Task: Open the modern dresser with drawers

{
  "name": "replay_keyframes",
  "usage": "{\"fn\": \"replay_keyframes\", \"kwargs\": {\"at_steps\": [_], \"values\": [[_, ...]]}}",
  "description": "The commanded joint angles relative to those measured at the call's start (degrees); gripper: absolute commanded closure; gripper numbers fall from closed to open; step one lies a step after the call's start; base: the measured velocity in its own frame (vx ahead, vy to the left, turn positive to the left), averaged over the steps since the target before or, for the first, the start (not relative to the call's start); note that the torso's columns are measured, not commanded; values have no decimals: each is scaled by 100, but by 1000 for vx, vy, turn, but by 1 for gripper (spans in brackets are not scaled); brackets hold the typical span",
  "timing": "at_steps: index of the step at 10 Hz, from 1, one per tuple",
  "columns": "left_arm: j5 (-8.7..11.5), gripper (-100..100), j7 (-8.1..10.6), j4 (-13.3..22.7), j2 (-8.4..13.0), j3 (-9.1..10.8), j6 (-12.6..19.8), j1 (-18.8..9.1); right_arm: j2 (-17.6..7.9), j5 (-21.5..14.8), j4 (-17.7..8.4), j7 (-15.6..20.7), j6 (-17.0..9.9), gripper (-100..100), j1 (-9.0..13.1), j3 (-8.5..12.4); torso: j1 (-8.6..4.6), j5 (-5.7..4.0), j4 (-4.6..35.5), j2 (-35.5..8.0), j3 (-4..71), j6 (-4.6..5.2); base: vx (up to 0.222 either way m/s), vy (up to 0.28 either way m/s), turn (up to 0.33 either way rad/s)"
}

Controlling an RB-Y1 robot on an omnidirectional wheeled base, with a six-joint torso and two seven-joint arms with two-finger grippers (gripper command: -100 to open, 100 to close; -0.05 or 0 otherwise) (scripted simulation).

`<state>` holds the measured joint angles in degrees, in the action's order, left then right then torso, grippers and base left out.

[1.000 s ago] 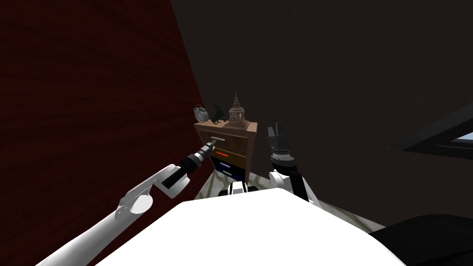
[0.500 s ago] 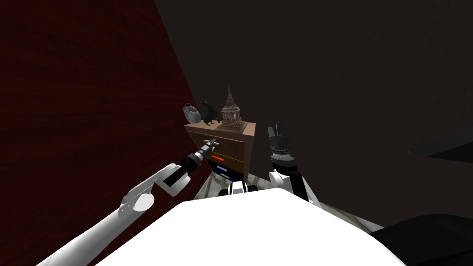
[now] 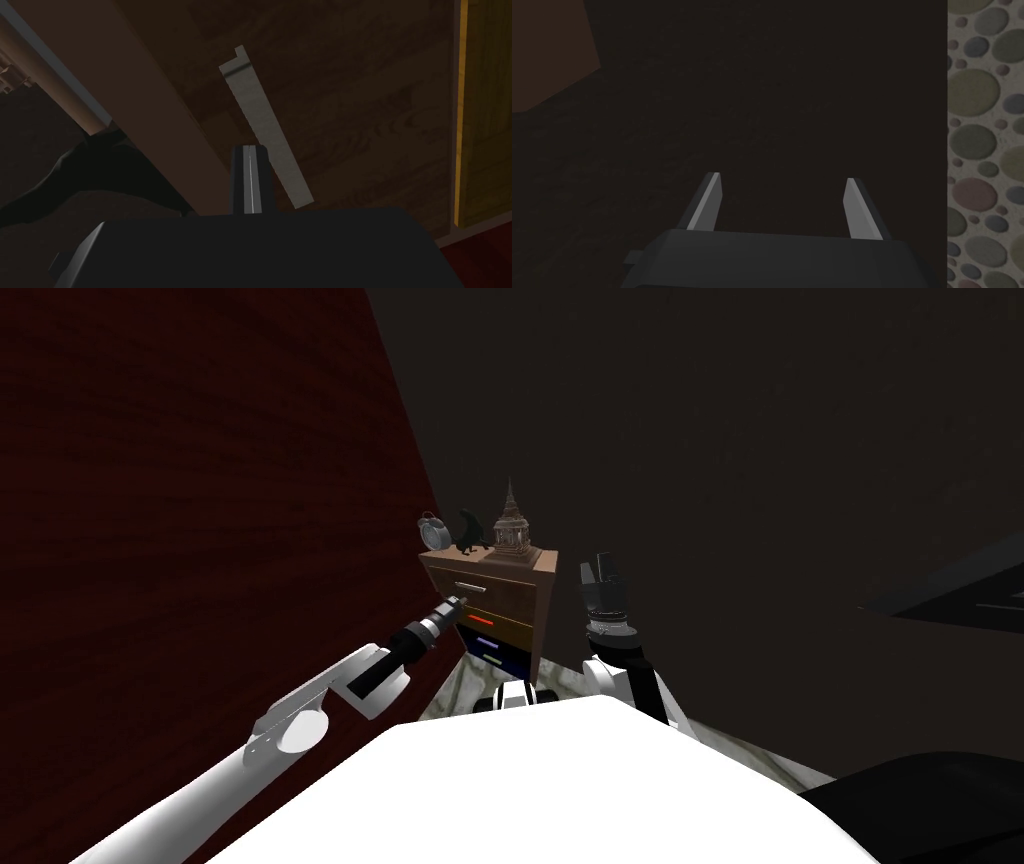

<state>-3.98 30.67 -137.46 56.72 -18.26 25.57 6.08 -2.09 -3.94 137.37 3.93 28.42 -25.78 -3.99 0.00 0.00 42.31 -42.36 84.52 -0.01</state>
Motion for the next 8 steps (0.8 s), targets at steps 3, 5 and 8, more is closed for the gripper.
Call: {"fn": "replay_keyframes", "kwargs": {"at_steps": [3,5,8], "values": [[16,-100,-55,277,-146,22,-84,-77,1,0,2,0,1,0,-3,-1,-26,-9,-22,72,46,2,112,-57,-70],[20,-100,-57,318,-157,36,-114,-74,1,0,2,0,1,0,-4,-2,-8,-2,-7,23,15,2,125,-69,-49],[30,100,-50,308,-142,49,-84,-90,1,0,1,0,1,0,-2,-1,17,5,9,-31,-20,-1,32,-11,-19]]}}
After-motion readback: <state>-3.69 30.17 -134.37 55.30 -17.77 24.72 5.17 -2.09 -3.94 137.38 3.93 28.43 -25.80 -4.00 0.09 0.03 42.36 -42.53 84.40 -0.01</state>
